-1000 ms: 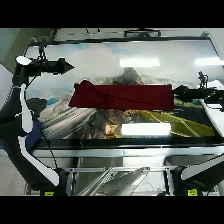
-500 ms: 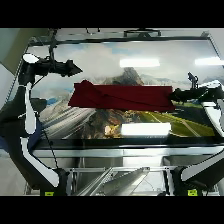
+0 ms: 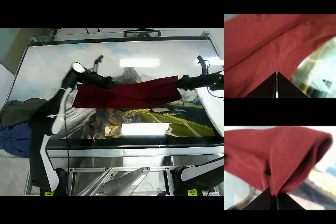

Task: Fold the shirts.

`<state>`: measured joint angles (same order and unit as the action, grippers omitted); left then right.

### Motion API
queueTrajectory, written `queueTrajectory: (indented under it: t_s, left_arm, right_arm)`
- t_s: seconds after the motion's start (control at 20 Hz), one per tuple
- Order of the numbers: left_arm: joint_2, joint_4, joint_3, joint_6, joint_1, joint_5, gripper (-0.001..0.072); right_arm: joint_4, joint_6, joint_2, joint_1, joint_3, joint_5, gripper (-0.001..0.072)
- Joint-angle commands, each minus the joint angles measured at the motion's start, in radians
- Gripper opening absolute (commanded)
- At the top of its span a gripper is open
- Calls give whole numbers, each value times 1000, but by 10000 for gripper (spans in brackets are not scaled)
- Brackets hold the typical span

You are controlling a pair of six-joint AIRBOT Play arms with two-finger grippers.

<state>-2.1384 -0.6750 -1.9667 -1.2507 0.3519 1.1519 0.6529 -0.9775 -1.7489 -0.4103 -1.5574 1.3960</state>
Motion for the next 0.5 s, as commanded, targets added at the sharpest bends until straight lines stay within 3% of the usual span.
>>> queueTrajectory:
  t_s: [0.0, 0.2, 0.3, 0.45]
  left_arm:
    - [-88, -2, -1, -77, 154, -250, 9]
    - [-110, -3, -1, -94, 219, -421, 10]
    - [-110, 2, -2, -104, 217, -432, 10]
    - [-106, 87, -114, -103, 151, -183, 10]
  right_arm:
    - [-2, -63, 62, 1, -71, 82, 24]
    - [-90, -67, 108, 2, -85, 107, 25]
    - [-116, -71, 111, 3, -85, 113, 25]
    - [-154, -97, 111, 25, -85, 117, 25]
